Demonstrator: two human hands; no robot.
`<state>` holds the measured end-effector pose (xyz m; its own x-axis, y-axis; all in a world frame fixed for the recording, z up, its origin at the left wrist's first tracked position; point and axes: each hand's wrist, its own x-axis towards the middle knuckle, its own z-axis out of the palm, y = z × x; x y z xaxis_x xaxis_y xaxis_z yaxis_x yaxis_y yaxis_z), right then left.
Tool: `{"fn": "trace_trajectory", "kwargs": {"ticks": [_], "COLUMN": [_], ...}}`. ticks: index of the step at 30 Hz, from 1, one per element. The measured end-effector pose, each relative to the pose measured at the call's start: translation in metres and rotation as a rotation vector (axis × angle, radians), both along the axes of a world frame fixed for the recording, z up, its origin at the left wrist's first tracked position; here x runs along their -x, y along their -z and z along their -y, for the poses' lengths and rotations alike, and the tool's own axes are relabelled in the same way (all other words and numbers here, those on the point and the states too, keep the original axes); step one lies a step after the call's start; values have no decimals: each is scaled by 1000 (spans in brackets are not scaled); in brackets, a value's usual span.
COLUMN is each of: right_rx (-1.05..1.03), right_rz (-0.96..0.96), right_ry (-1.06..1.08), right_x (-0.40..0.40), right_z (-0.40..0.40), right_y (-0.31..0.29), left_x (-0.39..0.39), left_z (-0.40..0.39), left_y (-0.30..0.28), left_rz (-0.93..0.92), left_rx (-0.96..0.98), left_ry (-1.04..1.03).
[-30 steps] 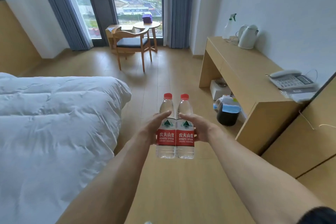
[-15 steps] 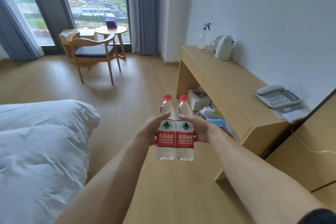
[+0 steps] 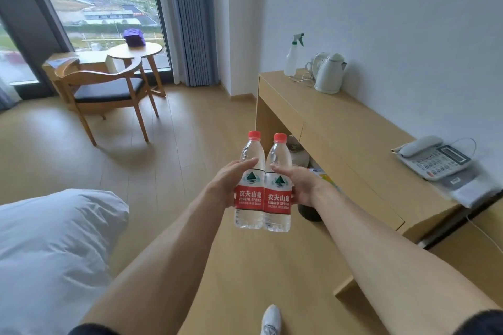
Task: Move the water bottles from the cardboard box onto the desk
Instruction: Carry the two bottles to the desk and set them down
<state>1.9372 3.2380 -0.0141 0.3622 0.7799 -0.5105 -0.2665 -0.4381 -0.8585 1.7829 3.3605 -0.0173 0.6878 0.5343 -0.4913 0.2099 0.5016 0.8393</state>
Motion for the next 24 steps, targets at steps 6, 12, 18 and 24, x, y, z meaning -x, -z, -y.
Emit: {"fn": "trace_trajectory", "kwargs": {"ticks": [6, 12, 18, 24], "right_rx": [-30, -44, -63, -87], "right_rz": [-50, -54, -14, 9], "right_ry": [12, 31, 9, 68], "right_x": [-66, -140, -223, -288], "right_z": [-69, -151, -214, -245], "right_y": [11, 10, -11, -16], "left_x": [-69, -146, -227, -299], "left_z": [-70, -154, -216, -258], "left_y": [7, 3, -13, -15], "left_rz": [-19, -33, 48, 79], "left_rx": [-49, -89, -105, -112], "left_ry": [0, -40, -37, -2]}}
